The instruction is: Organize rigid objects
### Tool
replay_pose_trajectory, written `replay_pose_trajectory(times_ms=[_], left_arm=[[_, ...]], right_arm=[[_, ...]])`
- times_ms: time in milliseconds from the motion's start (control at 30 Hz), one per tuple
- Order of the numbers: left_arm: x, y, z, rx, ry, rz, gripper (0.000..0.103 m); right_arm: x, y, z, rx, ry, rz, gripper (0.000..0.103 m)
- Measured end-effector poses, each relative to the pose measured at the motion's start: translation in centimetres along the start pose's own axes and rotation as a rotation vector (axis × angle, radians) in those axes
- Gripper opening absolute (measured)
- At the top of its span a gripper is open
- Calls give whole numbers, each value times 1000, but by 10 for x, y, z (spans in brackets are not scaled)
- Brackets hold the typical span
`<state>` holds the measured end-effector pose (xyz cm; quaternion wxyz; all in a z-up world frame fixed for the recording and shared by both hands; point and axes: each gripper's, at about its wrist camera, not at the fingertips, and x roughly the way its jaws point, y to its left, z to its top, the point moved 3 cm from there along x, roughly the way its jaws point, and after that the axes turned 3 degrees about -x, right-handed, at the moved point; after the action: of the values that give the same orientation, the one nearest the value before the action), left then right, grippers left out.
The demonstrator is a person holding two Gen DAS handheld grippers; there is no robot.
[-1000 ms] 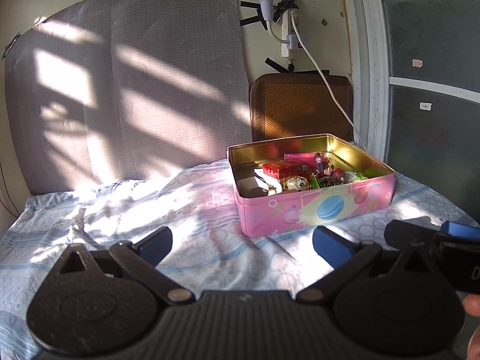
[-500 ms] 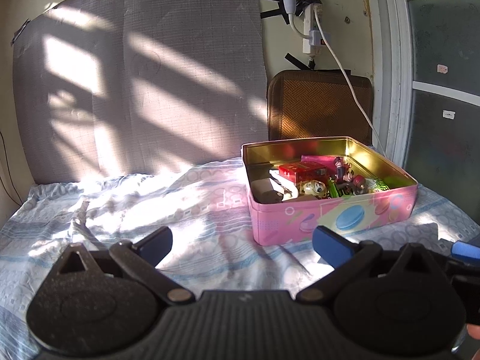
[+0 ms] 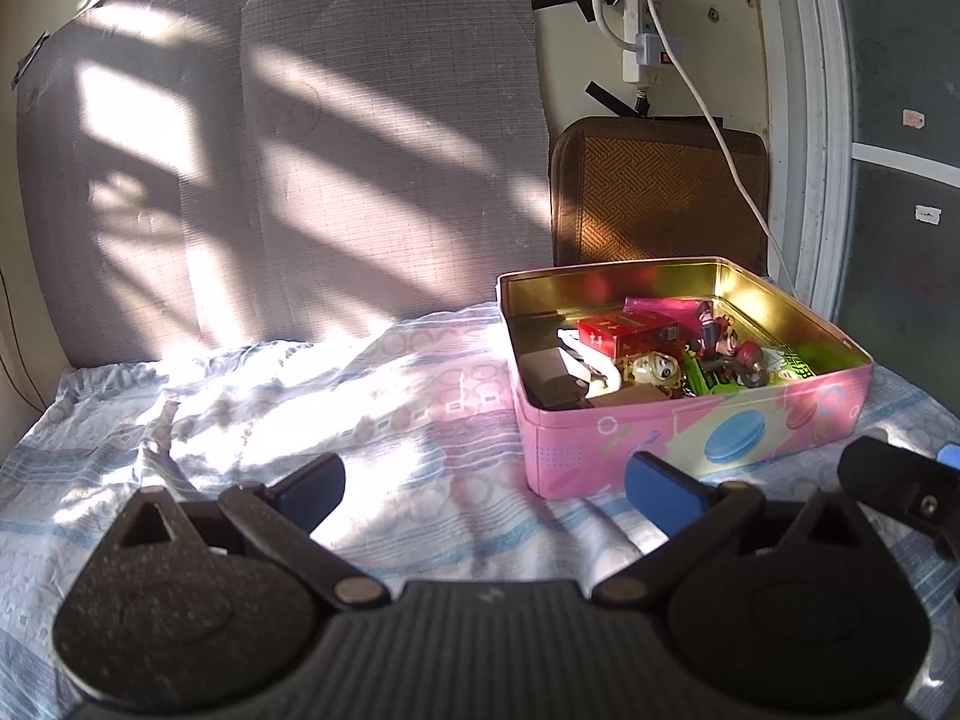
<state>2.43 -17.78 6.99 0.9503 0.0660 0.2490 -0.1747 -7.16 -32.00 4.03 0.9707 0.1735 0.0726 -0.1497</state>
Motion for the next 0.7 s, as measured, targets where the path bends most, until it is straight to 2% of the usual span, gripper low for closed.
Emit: replay_pose_trajectory(times_ms=[100,200,567,700], left_arm=[[6,3,1,-11,11,2,103],[12,7,2,-12,20,6,103],[31,15,1,-29,52,5,103],[36,17,1,-34,60,5,103]], right_arm=[[9,4,-1,-35,14,-18,103],[17,1,-3,-8,48,-1,103],[27,11,12,-39,22,-1,103],[35,13,9,-46,46,-1,103]])
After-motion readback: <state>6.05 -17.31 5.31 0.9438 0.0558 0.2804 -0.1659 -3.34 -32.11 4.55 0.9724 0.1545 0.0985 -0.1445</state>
